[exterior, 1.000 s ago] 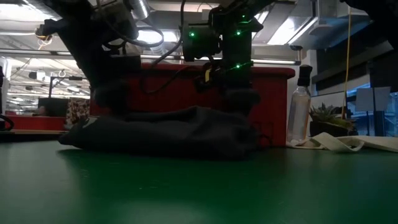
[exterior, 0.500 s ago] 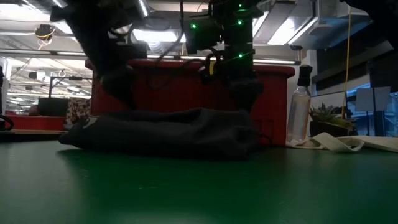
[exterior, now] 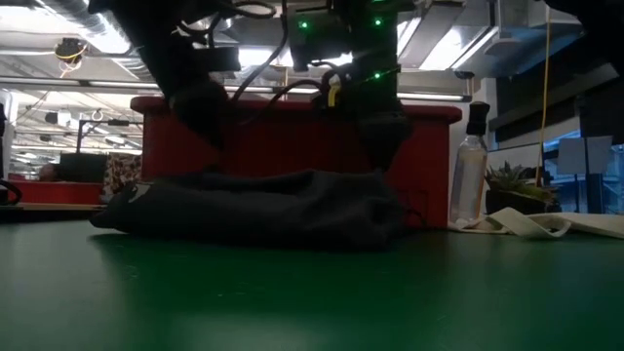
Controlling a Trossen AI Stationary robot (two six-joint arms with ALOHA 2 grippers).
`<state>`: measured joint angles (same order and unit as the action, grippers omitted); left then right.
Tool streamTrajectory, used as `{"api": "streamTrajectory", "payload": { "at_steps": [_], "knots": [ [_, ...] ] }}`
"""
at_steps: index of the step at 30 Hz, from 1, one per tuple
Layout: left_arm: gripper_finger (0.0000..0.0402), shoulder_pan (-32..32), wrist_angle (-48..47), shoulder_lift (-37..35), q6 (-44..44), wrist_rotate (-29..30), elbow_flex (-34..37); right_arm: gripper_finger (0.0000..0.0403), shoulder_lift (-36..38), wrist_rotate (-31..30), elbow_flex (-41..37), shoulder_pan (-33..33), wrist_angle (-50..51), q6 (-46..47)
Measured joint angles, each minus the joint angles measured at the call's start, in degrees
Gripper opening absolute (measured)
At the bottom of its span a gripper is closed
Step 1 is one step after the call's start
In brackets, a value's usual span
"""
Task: Fold Laundry from Bin
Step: Fold the black shorts from the red laundry bin
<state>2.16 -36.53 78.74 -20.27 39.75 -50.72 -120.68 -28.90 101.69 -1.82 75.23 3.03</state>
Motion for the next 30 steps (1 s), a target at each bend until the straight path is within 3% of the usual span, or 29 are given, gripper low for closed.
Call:
{"api": "streamTrajectory", "payload": {
  "at_steps": [6,19,24,28,30],
  "knots": [
    [0.0153,2.37,-3.14,0.00,-0.31,-2.67,-3.14,0.0250,0.54,-1.52,0.07,2.17,2.24,0.00],
    [0.0153,12.71,-3.50,0.00,-1.59,-19.42,-4.39,0.0250,7.44,0.48,0.04,9.49,3.32,-2.19],
    [0.0153,16.99,-1.53,0.00,-6.40,-19.48,-3.66,0.0250,12.76,8.47,-2.34,11.33,-6.08,-8.68],
    [0.0153,20.11,7.88,0.00,-7.70,-17.84,0.32,0.0250,16.22,15.86,-8.12,11.17,-17.42,-14.45],
    [0.0153,21.16,14.11,0.00,-7.80,-16.33,2.64,0.0250,16.55,16.47,-10.85,10.24,-22.91,-15.91]
  ]
}}
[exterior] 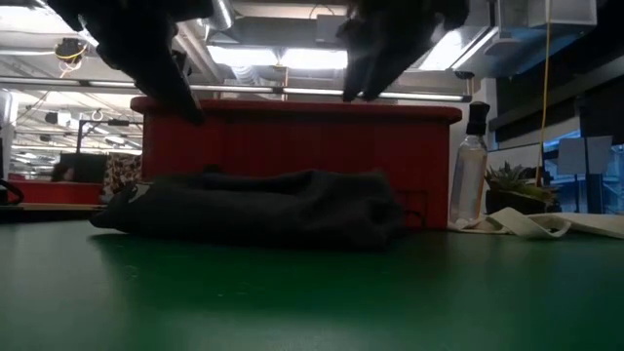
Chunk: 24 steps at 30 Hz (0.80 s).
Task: Fold Laundry from Bin
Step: Fold the black shorts from the red laundry bin
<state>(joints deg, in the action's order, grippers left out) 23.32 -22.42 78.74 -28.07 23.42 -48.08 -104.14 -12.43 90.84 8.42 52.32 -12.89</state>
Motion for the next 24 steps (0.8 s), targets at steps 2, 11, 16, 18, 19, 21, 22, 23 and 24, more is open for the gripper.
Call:
{"api": "streamTrajectory", "payload": {
  "at_steps": [2,11,16,18,19,21,22,23,24],
  "knots": [
    [0.0153,0.53,4.97,0.00,-0.09,1.35,2.45,0.0250,0.00,0.00,-2.64,-1.25,-3.47,-0.15],
    [0.0153,0.63,13.07,0.00,-2.87,6.41,10.00,0.0250,0.02,-0.05,-15.51,-8.54,-18.39,1.00],
    [0.0153,0.60,13.19,0.00,-7.47,6.51,13.52,0.0250,0.02,3.40,-21.14,-10.00,-24.74,1.27],
    [0.0153,0.63,13.04,0.00,-8.94,6.33,14.87,0.0250,0.02,6.32,-22.87,-9.83,-26.30,1.25],
    [0.0153,0.63,13.07,0.00,-9.38,5.88,15.39,0.0250,0.00,7.99,-23.79,-9.50,-27.31,1.33],
    [0.0153,0.63,13.25,0.00,-10.32,4.92,16.45,0.0250,-0.27,10.29,-25.57,-9.02,-30.26,3.56],
    [0.0153,0.63,13.19,0.00,-10.82,4.38,16.95,0.0250,-0.35,11.17,-26.38,-8.68,-31.15,4.91],
    [0.0153,0.63,13.03,0.00,-10.87,3.79,17.37,0.0250,-0.35,12.14,-27.12,-8.18,-31.96,6.38],
    [0.0153,0.63,12.94,0.00,-10.87,3.11,17.66,0.0250,-0.53,12.78,-27.71,-7.71,-33.17,7.51]
  ]
}}
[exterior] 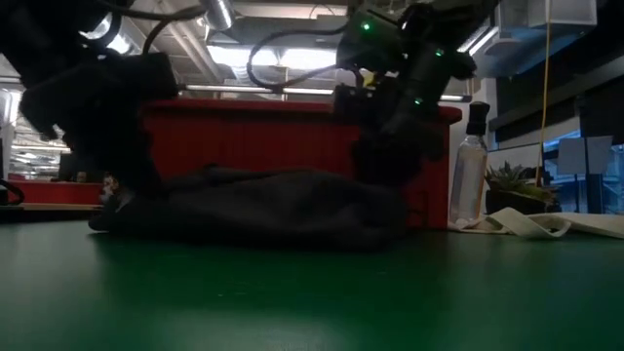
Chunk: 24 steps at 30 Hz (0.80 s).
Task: Fold Laundry from Bin
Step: Fold the black shorts from the red laundry bin
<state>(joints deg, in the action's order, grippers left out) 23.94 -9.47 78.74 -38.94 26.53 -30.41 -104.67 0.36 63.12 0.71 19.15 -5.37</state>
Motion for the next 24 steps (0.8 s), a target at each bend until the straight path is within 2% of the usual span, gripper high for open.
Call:
{"api": "streamTrajectory", "payload": {
  "at_steps": [7,12,17,21,24],
  "knots": [
    [0.0153,0.00,-5.49,0.00,0.39,-4.91,0.26,0.0250,-0.48,0.78,-1.80,5.74,-4.59,5.60],
    [0.0153,0.13,-7.85,-0.04,0.51,-4.97,0.26,0.0250,-0.48,-0.90,0.28,8.55,-3.83,6.45],
    [0.0153,0.13,-7.70,-0.04,0.51,-4.97,0.26,0.0250,-0.05,-6.00,6.27,7.97,2.79,5.28],
    [0.0153,0.13,-7.65,-0.04,0.51,-4.97,0.26,0.0250,0.05,-12.29,12.26,7.42,10.98,2.07],
    [0.0153,0.13,-7.64,-0.04,0.51,-4.95,0.26,0.0250,0.07,-11.06,14.54,7.01,12.31,0.88]
  ]
}}
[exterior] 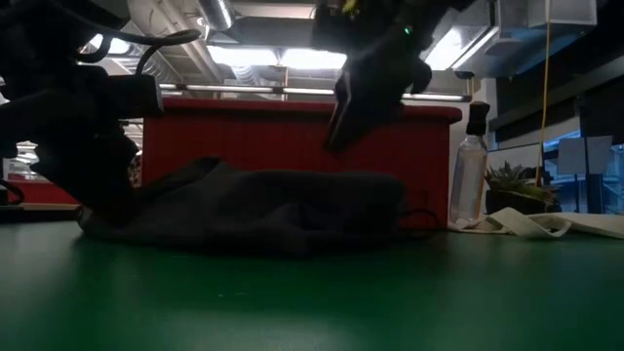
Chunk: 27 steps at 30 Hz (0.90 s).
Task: Fold Laundry from Bin
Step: Fold the black shorts from the red laundry bin
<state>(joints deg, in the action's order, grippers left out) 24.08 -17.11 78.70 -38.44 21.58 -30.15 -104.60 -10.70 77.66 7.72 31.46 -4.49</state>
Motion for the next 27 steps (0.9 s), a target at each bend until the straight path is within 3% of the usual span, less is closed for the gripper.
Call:
{"api": "streamTrajectory", "payload": {
  "at_steps": [4,12,22,27],
  "knots": [
    [0.0153,0.00,0.04,0.00,0.00,0.00,0.00,0.0250,-0.08,8.17,0.50,-0.67,0.16,-4.34],
    [0.0153,0.00,0.37,0.00,0.00,-0.02,0.00,0.0250,-2.90,14.92,-0.21,-2.33,0.94,-4.99],
    [0.0153,0.00,0.67,0.02,0.00,0.00,0.00,0.0250,-3.60,8.69,-0.25,-3.97,2.20,-6.81],
    [0.0153,0.02,1.18,0.02,0.00,0.09,0.02,0.0250,-5.53,8.66,-0.60,-4.85,4.61,-6.47]
  ]
}}
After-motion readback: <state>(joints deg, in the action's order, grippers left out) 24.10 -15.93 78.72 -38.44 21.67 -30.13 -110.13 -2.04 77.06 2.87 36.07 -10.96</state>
